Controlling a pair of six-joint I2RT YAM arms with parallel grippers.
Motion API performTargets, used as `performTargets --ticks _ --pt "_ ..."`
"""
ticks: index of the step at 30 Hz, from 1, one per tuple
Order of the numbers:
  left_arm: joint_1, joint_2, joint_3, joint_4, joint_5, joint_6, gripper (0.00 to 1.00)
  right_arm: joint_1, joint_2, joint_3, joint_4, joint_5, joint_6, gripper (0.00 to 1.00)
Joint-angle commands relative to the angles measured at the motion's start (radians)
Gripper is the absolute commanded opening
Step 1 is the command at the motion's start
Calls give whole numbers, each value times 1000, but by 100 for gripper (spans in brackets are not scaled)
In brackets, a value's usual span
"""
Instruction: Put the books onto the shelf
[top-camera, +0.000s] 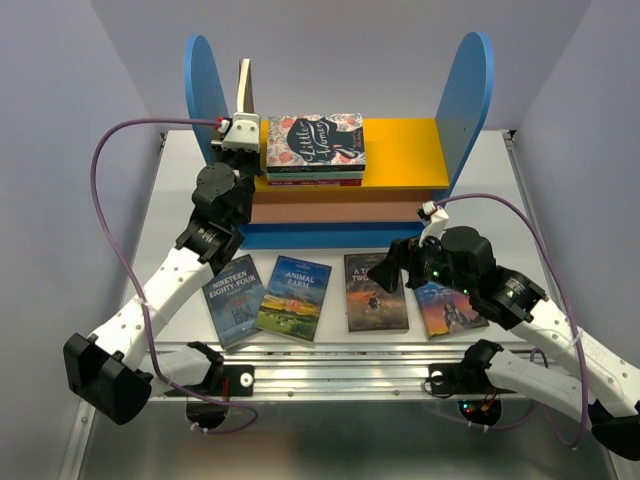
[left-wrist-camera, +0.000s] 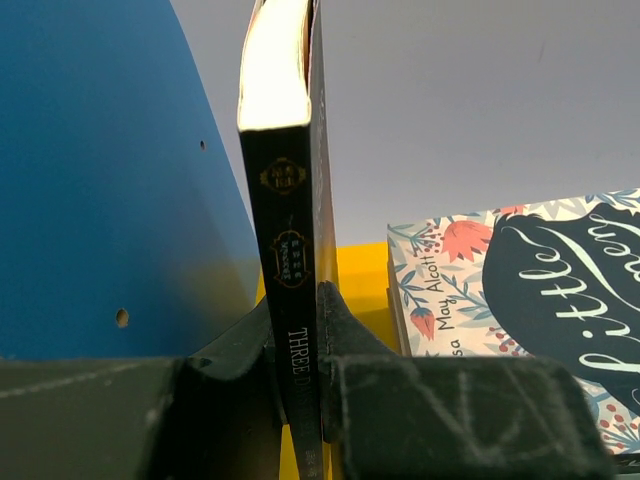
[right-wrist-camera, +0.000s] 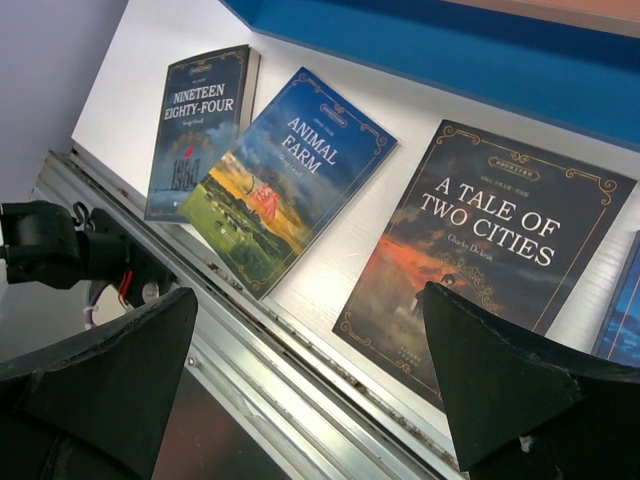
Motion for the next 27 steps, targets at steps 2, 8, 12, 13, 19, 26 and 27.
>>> performTargets --ticks 2,8,12,13,19,26,27 --pt "9 -27 -3 165 -32 -33 0 6 -6 -6 55 -14 -19 100" --pt "21 -40 -26 176 -51 -53 0 6 1 -3 56 -21 -22 100" --pt "29 -32 -34 176 -58 -67 0 6 7 -1 55 -28 -24 100" --pt "34 -29 -31 173 -60 -70 0 6 9 0 56 -28 -24 100" --pt "40 -26 -25 149 -63 -101 4 6 12 -13 64 -41 -16 100" --pt "40 -23 -11 122 -64 -99 21 6 27 -18 75 -62 -11 100" --pt "40 -23 -9 121 -77 -102 23 6 32 -18 76 -68 -11 100"
